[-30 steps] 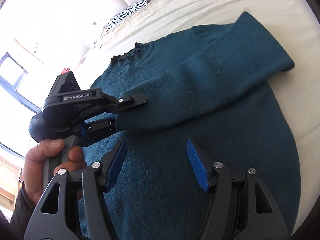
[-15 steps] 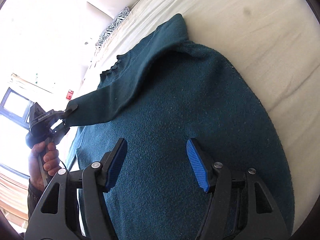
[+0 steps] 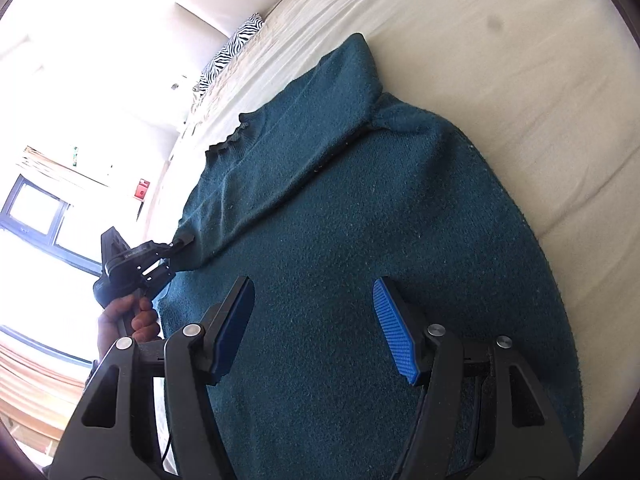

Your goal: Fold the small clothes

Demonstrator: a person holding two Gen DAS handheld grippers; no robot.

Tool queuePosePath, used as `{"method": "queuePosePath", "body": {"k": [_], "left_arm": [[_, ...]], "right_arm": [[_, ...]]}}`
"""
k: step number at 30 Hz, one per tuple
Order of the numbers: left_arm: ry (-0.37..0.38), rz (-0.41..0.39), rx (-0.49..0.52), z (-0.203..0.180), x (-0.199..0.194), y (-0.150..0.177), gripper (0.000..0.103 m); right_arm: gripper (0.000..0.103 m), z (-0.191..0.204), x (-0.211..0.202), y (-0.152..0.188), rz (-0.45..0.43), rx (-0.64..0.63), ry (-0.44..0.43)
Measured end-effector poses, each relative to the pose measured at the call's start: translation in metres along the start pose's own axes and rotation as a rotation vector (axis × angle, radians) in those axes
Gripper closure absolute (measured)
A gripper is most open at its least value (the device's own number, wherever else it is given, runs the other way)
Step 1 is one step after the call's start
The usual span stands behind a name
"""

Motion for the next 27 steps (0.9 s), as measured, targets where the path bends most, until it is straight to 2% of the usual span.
{"method": "queuePosePath", "body": {"k": [5,6,9,13,15,19,21,24,27], "left_arm": [[0.046,-0.023,-0.003,0.008,0.008,-0.006,0.094],[0.055,-0.03,-0.015,0.012,0.01,-0.006,0.091],[0.104,-0.061,-0.049,0.024,0.014,-0.002,0.091],[0.135,-0.104,-0.004,0.029,0.016,0.002,0.091],[0.148,-0.113,-0.003,0.031,0.017,0.003,0.091],[0.173,-0.129,-0.008,0.037,0.018,0.004,0.09],[0.169,-0.14,0.005,0.035,0.018,0.005,0.09],[0.174,-0.145,0.007,0.038,0.017,0.007,0.09],[0.172,-0.149,0.01,0.036,0.015,0.009,0.09]], "right_arm": [[0.042,0.008,-0.002,-0.056,-0.036,0.009,-0.087],[0.042,0.008,0.003,-0.069,-0.034,0.022,-0.097],[0.04,0.007,0.026,-0.106,-0.02,0.072,-0.15],[0.04,-0.003,0.073,-0.142,0.038,0.163,-0.212],[0.04,-0.012,0.098,-0.156,0.063,0.203,-0.197],[0.04,-0.036,0.137,-0.183,0.047,0.298,-0.18],[0.042,-0.045,0.149,-0.194,0.038,0.355,-0.21],[0.042,-0.045,0.161,-0.207,0.054,0.345,-0.209],[0.042,-0.042,0.157,-0.204,0.077,0.318,-0.207]]}}
Point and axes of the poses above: each gripper's, at about its wrist camera, not at the fingertips, and x roughly the way its jaws point, z to its left, y to its underside, the point moved 3 cm from there along x, roughly the way its jaws point, and after that the axes turned 11 degrees about -z, right-handed, at the moved point
